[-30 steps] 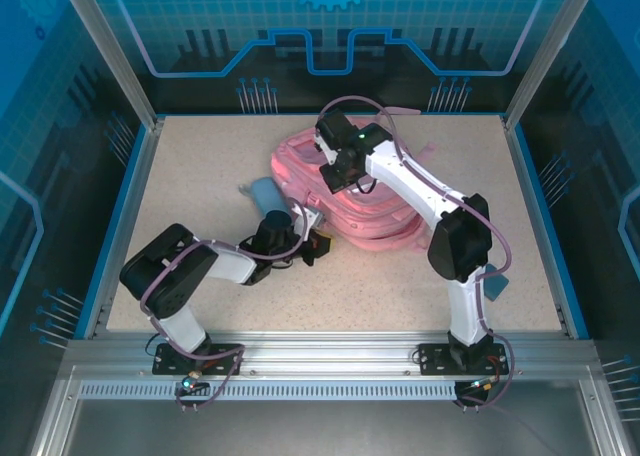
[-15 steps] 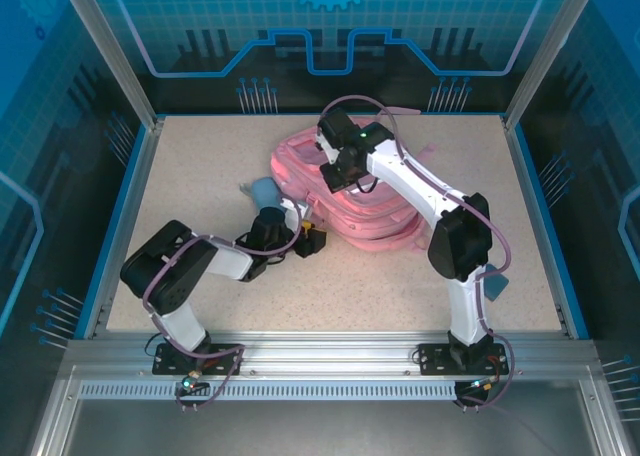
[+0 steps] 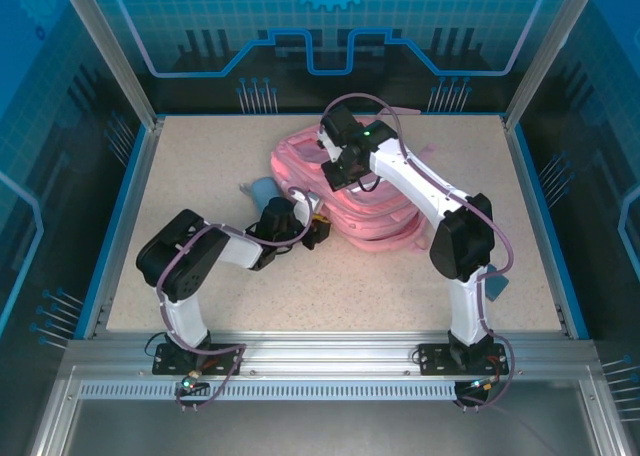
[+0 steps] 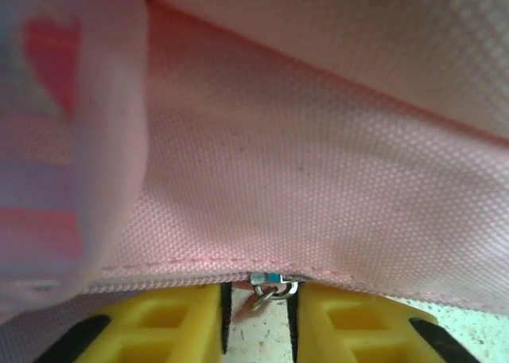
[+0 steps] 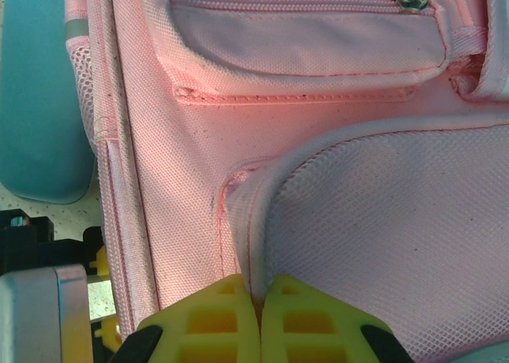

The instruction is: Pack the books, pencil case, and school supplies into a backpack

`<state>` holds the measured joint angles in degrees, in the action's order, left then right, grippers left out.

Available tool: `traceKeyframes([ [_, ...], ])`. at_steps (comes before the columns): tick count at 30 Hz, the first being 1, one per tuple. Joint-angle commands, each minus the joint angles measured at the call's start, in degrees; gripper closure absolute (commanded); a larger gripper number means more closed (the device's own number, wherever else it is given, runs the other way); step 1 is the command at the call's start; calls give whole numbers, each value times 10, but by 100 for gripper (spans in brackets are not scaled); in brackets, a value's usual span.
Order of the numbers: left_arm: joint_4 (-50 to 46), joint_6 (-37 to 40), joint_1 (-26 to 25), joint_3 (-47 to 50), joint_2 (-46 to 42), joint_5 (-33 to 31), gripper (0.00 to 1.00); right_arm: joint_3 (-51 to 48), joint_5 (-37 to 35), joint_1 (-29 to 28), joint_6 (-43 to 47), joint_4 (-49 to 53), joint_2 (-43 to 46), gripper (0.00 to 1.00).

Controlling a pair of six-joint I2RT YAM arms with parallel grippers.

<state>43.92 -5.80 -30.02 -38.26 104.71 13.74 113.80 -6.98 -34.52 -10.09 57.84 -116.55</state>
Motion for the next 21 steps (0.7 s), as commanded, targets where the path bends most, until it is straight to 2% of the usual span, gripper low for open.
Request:
traceKeyframes([
  [1,3,21,6,-15,9,8,85,20,27,3,-5,-17,42,100],
  [6,4,27,9,-7,4,8,99,20,23,7,-5,-17,43,100],
  [15,6,6,5,17,-20,38,100,16,27,10,-11,-22,41,100],
  [21,7,-11,-41,41,-56,35,100,17,47,9,-23,-35,29,100],
])
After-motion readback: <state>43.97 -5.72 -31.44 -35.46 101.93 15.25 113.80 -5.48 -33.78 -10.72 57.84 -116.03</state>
